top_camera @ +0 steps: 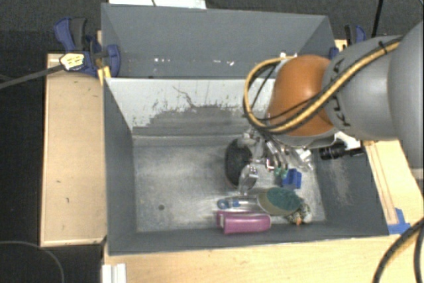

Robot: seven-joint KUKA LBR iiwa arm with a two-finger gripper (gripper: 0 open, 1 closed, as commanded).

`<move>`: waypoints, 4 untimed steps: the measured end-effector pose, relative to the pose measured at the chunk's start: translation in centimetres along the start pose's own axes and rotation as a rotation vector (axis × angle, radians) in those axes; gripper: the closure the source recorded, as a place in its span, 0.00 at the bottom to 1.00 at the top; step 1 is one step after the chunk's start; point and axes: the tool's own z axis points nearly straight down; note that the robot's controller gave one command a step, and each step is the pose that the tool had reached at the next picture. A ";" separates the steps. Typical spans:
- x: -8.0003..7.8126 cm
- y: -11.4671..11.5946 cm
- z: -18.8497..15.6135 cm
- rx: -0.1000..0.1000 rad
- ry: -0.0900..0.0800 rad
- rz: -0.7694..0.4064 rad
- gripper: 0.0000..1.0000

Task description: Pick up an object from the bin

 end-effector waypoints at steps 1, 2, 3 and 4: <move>-0.3 0.2 0.0 -0.003 -0.010 0.054 0.00; -0.3 0.2 0.1 -0.003 -0.009 0.082 0.00; -0.4 0.2 0.1 -0.004 -0.016 -0.024 0.00; -2.1 3.7 -5.8 0.001 0.006 -0.169 0.00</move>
Offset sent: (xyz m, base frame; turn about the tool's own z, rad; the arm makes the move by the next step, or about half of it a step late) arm 0.0113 0.0090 -0.0362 0.1502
